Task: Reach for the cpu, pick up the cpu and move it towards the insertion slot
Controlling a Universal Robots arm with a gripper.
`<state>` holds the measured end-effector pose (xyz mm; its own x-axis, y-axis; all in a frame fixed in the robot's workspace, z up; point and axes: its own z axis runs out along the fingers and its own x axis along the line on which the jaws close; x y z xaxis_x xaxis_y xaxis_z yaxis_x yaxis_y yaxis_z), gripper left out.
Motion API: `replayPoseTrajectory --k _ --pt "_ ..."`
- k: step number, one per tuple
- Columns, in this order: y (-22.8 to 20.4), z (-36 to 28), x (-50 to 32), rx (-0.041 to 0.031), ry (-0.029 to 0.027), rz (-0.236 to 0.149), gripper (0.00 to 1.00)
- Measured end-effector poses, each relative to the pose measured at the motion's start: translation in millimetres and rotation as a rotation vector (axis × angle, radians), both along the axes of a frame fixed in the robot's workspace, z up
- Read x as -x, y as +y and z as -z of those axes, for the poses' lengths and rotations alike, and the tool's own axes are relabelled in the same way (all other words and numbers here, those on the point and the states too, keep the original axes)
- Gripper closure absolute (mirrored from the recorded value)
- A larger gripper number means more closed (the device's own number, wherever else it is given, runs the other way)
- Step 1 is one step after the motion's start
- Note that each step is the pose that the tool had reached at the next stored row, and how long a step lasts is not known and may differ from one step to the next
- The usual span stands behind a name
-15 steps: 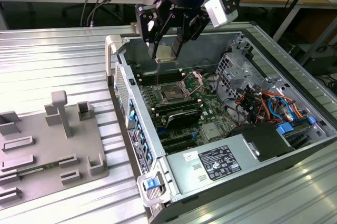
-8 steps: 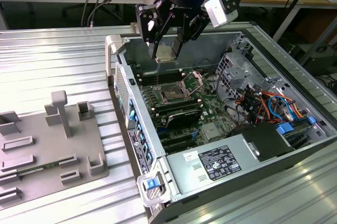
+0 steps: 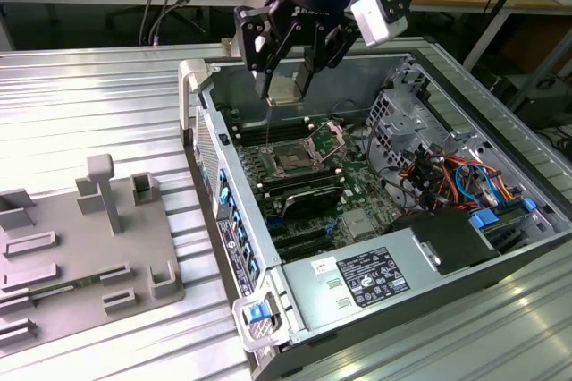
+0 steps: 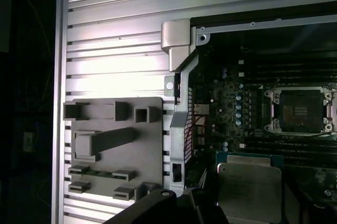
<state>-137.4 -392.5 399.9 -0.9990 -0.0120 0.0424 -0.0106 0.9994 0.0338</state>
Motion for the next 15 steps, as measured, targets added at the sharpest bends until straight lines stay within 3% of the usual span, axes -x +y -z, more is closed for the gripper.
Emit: replayPoseTrajectory --k 15 --pt "1.7 0.0 -20.4 -0.0001 0.0 0.0 0.45"
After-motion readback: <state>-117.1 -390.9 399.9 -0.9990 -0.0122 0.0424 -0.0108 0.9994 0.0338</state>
